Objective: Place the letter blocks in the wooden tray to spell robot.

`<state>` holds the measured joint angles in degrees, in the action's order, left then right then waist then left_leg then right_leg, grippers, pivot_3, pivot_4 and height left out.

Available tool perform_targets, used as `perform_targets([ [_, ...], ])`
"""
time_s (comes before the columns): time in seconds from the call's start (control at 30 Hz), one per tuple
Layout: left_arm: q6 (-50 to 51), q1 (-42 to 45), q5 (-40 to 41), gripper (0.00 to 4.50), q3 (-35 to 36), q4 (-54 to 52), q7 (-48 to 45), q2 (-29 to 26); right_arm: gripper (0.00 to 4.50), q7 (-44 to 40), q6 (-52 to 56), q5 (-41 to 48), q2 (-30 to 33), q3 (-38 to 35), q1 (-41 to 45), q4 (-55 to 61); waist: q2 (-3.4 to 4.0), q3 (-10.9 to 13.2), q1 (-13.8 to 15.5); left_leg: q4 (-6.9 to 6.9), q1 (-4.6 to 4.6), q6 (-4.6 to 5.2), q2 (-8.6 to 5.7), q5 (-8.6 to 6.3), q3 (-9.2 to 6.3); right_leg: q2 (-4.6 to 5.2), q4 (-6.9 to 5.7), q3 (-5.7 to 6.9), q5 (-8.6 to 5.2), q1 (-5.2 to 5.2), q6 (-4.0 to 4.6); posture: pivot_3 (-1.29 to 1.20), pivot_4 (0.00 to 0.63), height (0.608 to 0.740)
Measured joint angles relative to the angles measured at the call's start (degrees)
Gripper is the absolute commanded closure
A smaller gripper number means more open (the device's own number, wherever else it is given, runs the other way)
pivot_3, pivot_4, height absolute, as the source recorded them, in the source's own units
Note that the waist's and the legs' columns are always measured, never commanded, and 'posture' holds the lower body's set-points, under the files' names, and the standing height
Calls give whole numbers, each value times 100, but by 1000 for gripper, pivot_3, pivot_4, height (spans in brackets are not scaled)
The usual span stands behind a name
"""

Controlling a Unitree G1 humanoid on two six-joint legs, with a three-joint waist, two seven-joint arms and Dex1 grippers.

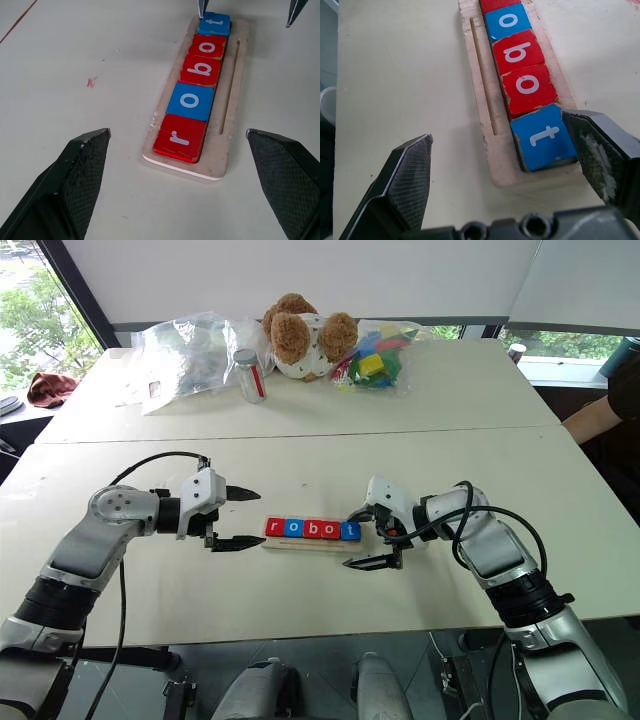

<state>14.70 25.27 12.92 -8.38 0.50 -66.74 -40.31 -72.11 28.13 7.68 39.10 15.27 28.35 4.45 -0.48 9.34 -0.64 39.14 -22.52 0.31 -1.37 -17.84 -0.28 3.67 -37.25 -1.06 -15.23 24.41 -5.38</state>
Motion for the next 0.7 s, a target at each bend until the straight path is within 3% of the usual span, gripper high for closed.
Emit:
perform_targets([
  [0.33,-43,110,-42,0,-3,180,-10,46,42,473,-99,11,19,-51,3,-211,0,0,7,0,0,0,-2,0,0,0,0,1,0,0,0,0,150,740],
  [0.7,-44,142,-54,0,-3,178,-25,55,42,431,-10,83,77,-49,-138,-142,0,0,0,0,0,0,-1,0,0,-2,-1,0,0,0,0,0,150,740],
])
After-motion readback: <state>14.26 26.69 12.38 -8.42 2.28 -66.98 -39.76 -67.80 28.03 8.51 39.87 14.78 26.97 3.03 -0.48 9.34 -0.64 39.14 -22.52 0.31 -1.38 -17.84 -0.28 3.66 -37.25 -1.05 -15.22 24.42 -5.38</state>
